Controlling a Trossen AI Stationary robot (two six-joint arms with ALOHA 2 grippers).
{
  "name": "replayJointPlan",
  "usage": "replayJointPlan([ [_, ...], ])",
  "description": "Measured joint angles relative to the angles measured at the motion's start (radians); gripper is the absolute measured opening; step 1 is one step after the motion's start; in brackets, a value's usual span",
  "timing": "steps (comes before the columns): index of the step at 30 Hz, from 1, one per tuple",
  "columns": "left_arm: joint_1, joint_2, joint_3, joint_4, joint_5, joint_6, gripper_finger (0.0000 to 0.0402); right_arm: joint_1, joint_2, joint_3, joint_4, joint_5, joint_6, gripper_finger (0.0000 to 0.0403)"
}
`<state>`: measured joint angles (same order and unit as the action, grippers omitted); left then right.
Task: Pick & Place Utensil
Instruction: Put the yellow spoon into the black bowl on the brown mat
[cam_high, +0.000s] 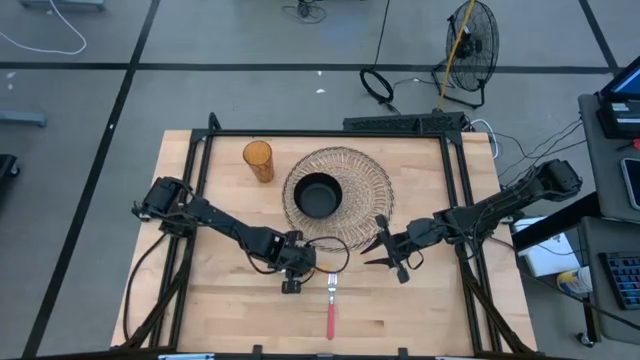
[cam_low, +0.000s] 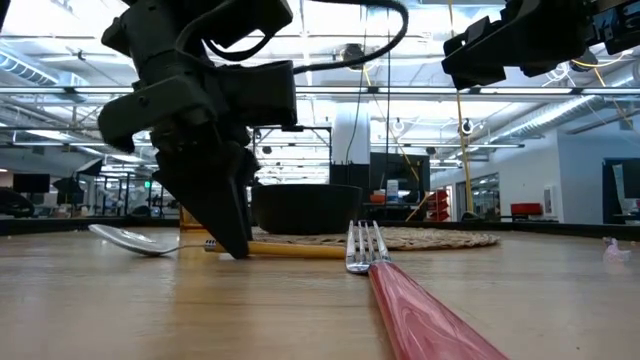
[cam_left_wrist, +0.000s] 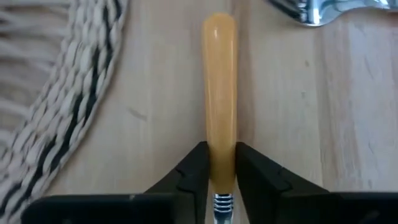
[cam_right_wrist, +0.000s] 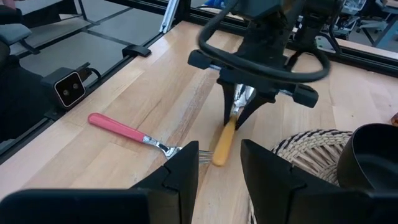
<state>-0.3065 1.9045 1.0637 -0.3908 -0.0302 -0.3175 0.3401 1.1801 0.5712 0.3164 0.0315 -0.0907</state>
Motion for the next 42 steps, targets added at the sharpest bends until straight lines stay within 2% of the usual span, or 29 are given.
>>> replayJointPlan([
  [4, 0.010, -0.001, 0.000, -0.018, 0.021, -0.080, 0.0062, 0.000, 0.000, 0.000, 0.000, 0.000, 0.000, 0.0116],
  [7, 0.011, -0.001, -0.001, -0.016, 0.025, -0.109, 0.0069, 0.000, 0.000, 0.000, 0.000, 0.000, 0.000, 0.0116],
  [12, 0.010, 0.000, -0.003, -0.018, 0.003, -0.100, 0.0081, 0.000, 0.000, 0.000, 0.000, -0.001, 0.000, 0.0116],
  [19, 0.022, -0.001, -0.003, -0.021, -0.016, -0.127, 0.0045, 0.000, 0.000, 0.000, 0.000, -0.001, 0.001, 0.0116],
  [27, 0.027, -0.001, -0.004, -0.024, -0.070, -0.144, 0.0063, 0.000, 0.000, 0.000, -0.007, -0.001, 0.001, 0.0116],
  [32, 0.028, -0.020, -0.006, -0.024, -0.089, -0.132, 0.0045, 0.000, 0.000, 0.000, -0.010, -0.001, 0.019, 0.0116],
  [42, 0.029, -0.085, -0.013, -0.050, -0.135, -0.114, 0.0056, 0.000, 0.000, 0.000, -0.016, -0.001, 0.027, 0.0116],
])
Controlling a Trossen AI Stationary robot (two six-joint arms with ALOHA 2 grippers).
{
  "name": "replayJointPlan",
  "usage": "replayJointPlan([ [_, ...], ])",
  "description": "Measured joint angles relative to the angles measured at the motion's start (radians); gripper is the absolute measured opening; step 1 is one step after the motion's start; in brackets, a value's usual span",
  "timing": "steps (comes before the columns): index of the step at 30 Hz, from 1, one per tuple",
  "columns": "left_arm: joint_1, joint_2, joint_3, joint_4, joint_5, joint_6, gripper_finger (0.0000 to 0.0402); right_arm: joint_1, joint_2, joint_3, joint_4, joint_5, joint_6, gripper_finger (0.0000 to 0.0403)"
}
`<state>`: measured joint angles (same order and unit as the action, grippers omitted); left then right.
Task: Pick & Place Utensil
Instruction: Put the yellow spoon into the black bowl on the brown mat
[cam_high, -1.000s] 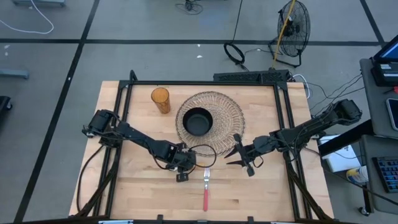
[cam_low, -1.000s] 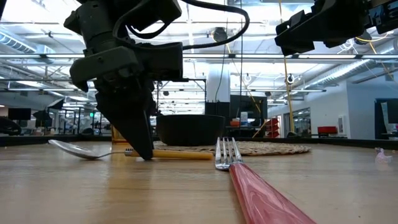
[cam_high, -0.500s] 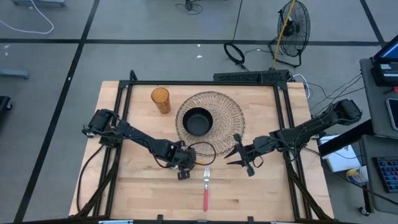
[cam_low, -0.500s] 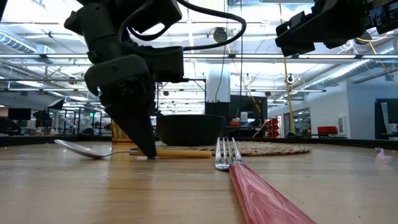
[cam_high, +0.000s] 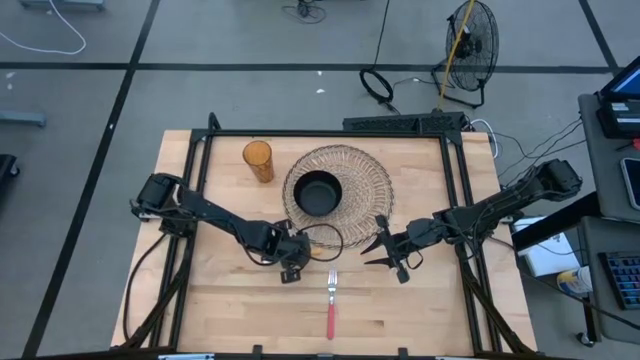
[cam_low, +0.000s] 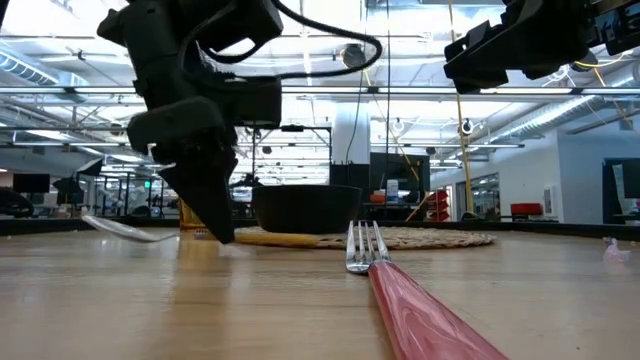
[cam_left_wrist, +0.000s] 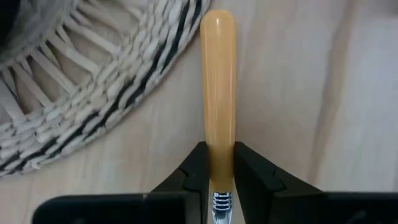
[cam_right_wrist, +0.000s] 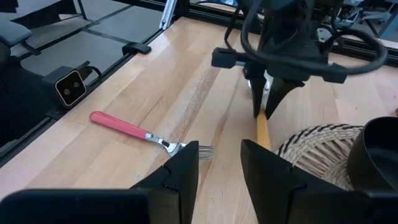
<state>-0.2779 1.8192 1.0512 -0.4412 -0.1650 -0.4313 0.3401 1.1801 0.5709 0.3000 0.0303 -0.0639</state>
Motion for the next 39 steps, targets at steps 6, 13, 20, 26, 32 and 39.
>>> replayJointPlan([
  [6, 0.000, -0.004, 0.002, 0.010, 0.036, 0.004, 0.0051, 0.000, 0.000, 0.000, -0.001, 0.000, 0.000, 0.0116],
  [13, -0.001, -0.005, 0.004, 0.043, 0.090, 0.020, 0.0056, 0.000, 0.000, 0.000, -0.002, 0.000, 0.000, 0.0116],
  [20, -0.002, -0.017, 0.005, 0.095, 0.118, 0.047, 0.0053, 0.000, 0.000, 0.000, -0.002, 0.000, 0.000, 0.0116],
  [26, -0.001, -0.068, 0.006, 0.122, 0.093, 0.077, 0.0062, 0.000, 0.000, 0.000, -0.007, 0.000, 0.000, 0.0116],
  [32, 0.000, -0.164, 0.006, 0.156, 0.013, 0.142, 0.0047, 0.000, 0.000, -0.001, -0.015, 0.000, 0.000, 0.0116],
  [39, 0.027, -0.250, 0.007, 0.179, -0.114, 0.201, 0.0067, 0.000, 0.000, -0.001, -0.015, 0.000, 0.000, 0.0116],
])
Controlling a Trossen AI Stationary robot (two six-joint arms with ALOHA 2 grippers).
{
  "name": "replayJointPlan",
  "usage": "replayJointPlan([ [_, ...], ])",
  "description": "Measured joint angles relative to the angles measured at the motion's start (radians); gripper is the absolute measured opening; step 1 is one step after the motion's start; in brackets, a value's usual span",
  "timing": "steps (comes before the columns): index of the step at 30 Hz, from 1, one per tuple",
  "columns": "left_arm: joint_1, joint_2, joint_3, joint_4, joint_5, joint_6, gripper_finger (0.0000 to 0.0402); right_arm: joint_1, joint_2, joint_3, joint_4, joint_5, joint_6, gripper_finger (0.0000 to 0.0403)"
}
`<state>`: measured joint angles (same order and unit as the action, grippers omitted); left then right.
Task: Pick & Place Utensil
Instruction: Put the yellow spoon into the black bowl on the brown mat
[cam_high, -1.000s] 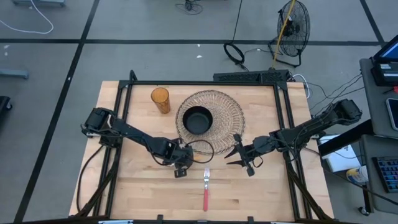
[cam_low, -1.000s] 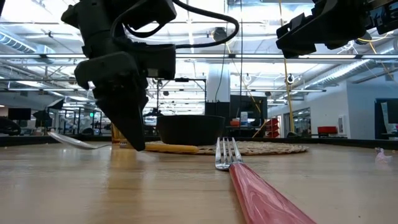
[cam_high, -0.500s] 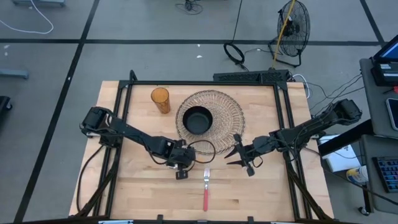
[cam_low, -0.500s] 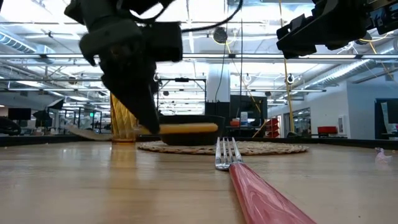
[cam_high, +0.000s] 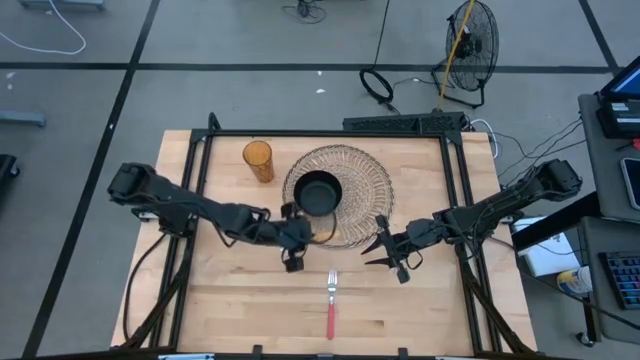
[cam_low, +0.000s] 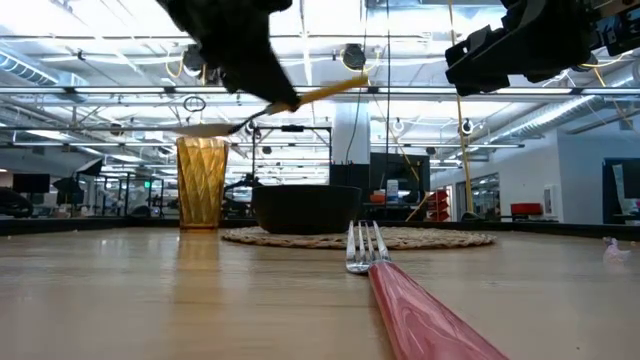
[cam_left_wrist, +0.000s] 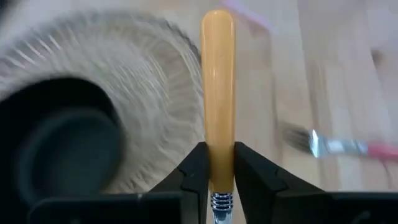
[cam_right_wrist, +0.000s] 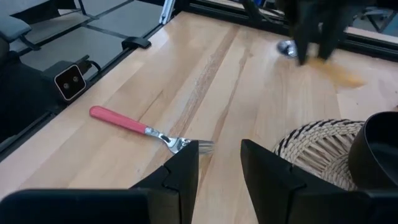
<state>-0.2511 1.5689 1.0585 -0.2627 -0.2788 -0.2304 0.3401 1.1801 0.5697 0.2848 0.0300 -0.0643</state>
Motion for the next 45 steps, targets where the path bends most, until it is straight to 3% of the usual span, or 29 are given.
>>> replayJointPlan([
  [7, 0.048, -0.011, 0.000, 0.104, -0.064, 0.088, 0.0050, 0.000, 0.000, 0.000, 0.000, 0.000, 0.000, 0.0116],
  [15, 0.133, -0.003, 0.000, 0.240, -0.132, 0.167, 0.0072, 0.000, 0.000, 0.000, -0.006, 0.000, 0.000, 0.0116],
  [22, 0.221, -0.003, 0.000, 0.344, -0.134, 0.234, 0.0051, 0.000, 0.000, 0.000, -0.006, 0.000, 0.000, 0.0116],
  [28, 0.298, 0.017, -0.002, 0.362, -0.133, 0.227, 0.0073, 0.000, 0.000, 0.000, -0.007, 0.000, 0.000, 0.0116],
  [38, 0.377, 0.172, -0.002, 0.497, -0.106, 0.207, 0.0051, 0.002, 0.000, 0.001, -0.028, 0.000, 0.000, 0.0116],
  [45, 0.422, 0.259, -0.005, 0.543, -0.101, 0.168, 0.0077, 0.002, 0.000, 0.001, -0.038, -0.002, 0.011, 0.0116],
])
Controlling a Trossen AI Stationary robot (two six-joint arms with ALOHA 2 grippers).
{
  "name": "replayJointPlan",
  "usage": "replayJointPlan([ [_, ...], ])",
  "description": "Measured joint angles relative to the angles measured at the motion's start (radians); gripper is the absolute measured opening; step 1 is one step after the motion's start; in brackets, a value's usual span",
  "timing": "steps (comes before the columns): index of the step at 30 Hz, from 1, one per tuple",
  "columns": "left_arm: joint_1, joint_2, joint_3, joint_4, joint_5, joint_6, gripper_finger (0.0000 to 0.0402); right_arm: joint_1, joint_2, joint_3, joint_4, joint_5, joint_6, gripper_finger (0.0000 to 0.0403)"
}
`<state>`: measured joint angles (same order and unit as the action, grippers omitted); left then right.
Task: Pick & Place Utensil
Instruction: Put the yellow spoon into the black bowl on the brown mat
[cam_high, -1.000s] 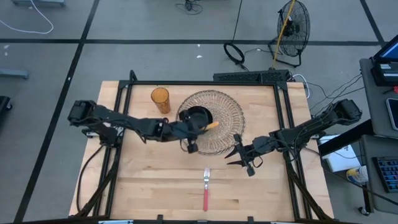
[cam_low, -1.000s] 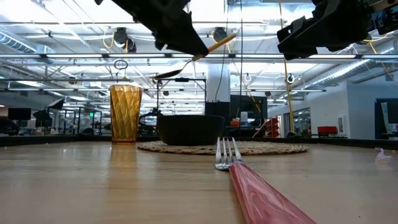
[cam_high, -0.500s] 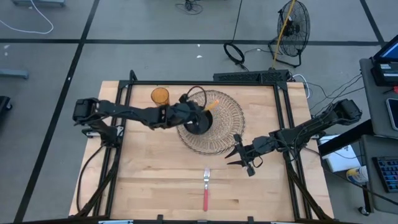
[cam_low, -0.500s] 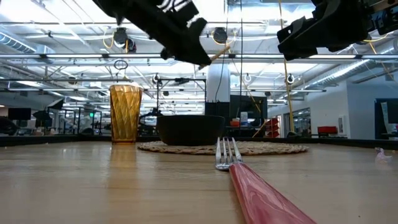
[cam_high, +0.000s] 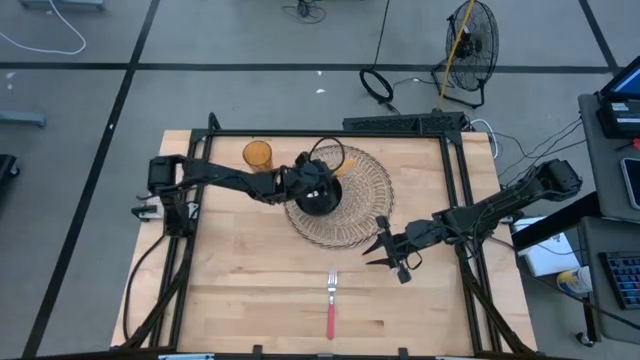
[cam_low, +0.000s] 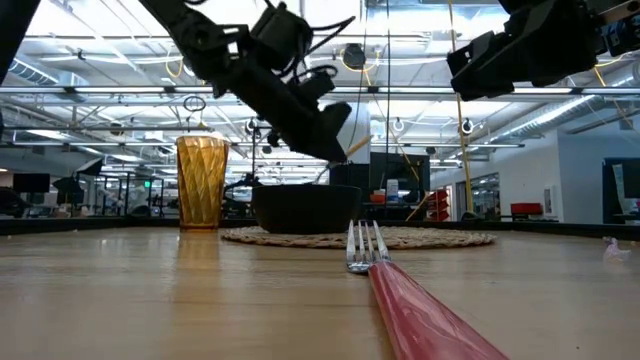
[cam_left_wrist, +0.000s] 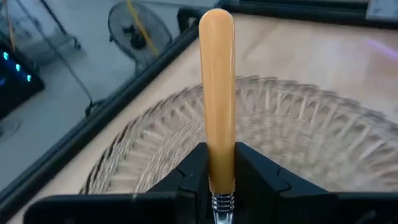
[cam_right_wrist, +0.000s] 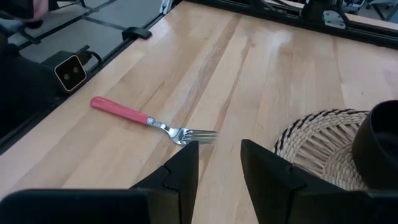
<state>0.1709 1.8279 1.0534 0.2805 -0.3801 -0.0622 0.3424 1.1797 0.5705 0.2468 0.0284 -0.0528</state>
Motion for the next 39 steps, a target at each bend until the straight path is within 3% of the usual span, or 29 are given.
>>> replayJointPlan([
  [8, 0.025, 0.066, 0.002, 0.077, 0.013, -0.025, 0.0051, 0.000, 0.000, 0.000, -0.015, 0.001, 0.012, 0.0116],
  [16, 0.032, 0.085, 0.003, 0.089, -0.003, -0.047, 0.0080, 0.000, 0.000, 0.000, -0.016, 0.001, 0.015, 0.0116],
  [23, 0.032, 0.086, 0.003, 0.088, -0.003, -0.042, 0.0057, 0.000, 0.000, 0.000, -0.014, 0.001, 0.015, 0.0116],
  [31, 0.032, 0.086, 0.003, 0.088, 0.003, -0.042, 0.0081, 0.000, 0.000, 0.000, -0.014, 0.001, 0.015, 0.0116],
  [39, 0.032, 0.086, 0.003, 0.087, 0.004, -0.040, 0.0059, 0.000, 0.000, 0.000, -0.014, 0.001, 0.016, 0.0116],
])
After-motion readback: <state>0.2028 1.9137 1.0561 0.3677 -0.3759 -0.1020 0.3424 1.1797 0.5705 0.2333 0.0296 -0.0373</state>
